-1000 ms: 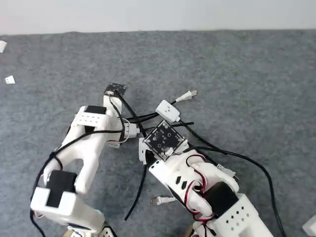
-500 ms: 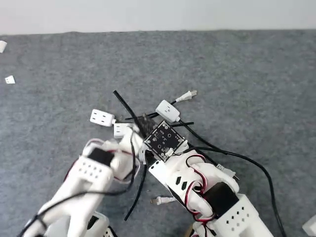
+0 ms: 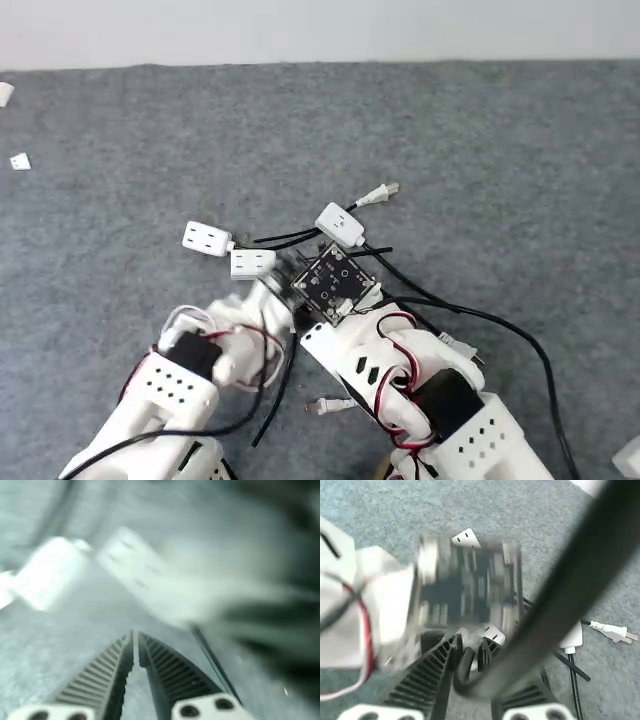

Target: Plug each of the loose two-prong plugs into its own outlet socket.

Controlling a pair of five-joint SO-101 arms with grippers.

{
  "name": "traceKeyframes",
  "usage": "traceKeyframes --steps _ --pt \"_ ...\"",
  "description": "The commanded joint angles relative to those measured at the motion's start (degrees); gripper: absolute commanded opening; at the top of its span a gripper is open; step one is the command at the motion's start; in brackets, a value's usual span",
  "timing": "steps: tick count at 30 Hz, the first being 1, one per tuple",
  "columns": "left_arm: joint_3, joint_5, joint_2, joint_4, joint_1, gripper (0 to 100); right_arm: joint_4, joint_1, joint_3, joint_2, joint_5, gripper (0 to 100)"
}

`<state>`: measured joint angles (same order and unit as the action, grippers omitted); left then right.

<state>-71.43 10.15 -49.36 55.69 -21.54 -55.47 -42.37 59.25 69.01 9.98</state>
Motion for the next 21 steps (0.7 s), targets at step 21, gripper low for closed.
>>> traceKeyframes --steps 21 --pt "-6.55 -16.88 -1.05 -27.43 30.86 1 18.59 5.14 -8.35 -31.43 -7.74 0.8"
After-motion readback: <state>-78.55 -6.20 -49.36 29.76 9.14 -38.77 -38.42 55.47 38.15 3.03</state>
